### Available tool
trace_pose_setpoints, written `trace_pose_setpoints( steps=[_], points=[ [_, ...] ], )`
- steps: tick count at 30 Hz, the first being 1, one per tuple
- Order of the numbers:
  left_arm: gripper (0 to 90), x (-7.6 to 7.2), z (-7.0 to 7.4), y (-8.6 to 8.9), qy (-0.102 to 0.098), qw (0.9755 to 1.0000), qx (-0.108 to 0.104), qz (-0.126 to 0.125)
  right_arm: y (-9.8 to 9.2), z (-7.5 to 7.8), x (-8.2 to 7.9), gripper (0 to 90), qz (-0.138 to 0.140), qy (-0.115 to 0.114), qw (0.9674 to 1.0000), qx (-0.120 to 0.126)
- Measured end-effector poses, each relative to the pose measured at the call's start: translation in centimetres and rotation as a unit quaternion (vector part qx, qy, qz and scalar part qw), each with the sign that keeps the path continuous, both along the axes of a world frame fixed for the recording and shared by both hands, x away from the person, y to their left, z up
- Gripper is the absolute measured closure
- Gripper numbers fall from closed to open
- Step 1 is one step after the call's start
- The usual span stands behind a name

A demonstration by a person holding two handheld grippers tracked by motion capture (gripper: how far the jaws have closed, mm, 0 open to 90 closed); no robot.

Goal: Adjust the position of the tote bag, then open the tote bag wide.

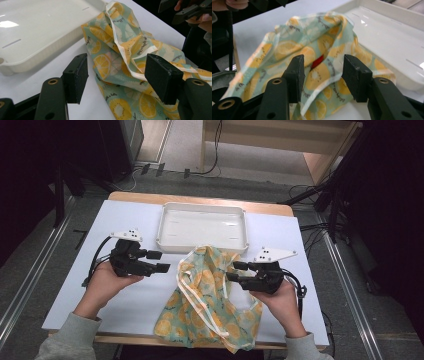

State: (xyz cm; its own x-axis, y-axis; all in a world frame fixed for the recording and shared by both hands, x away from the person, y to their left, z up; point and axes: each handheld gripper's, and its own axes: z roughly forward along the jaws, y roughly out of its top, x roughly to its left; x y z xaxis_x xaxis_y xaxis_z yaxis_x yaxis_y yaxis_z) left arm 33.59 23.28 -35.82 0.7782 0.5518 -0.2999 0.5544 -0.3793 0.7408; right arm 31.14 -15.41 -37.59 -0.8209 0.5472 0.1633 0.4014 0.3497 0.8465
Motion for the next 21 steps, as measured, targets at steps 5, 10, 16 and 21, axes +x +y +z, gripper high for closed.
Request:
trace_pose_setpoints(
  steps=[5,10,16,21],
  points=[
    [35.7,-0.1,-0.1,-0.3,-0.001,1.0000,-0.002,0.000,-0.4,-0.9,-0.1,54.5,-0.010,0.013,0.9999,-0.001],
    [35.7,0.0,-0.4,-1.0,0.005,1.0000,-0.001,-0.002,-0.6,-1.1,-0.2,55.6,-0.020,0.014,0.9997,0.000],
    [35.6,0.0,-1.2,-2.4,0.012,0.9998,0.006,-0.014,-0.6,-1.2,-0.3,56.1,-0.026,0.015,0.9996,0.000],
    [35.4,0.0,-1.6,-3.0,0.016,0.9997,0.008,-0.016,-0.3,-1.7,-0.3,56.2,-0.024,0.014,0.9996,-0.004]
  ],
)
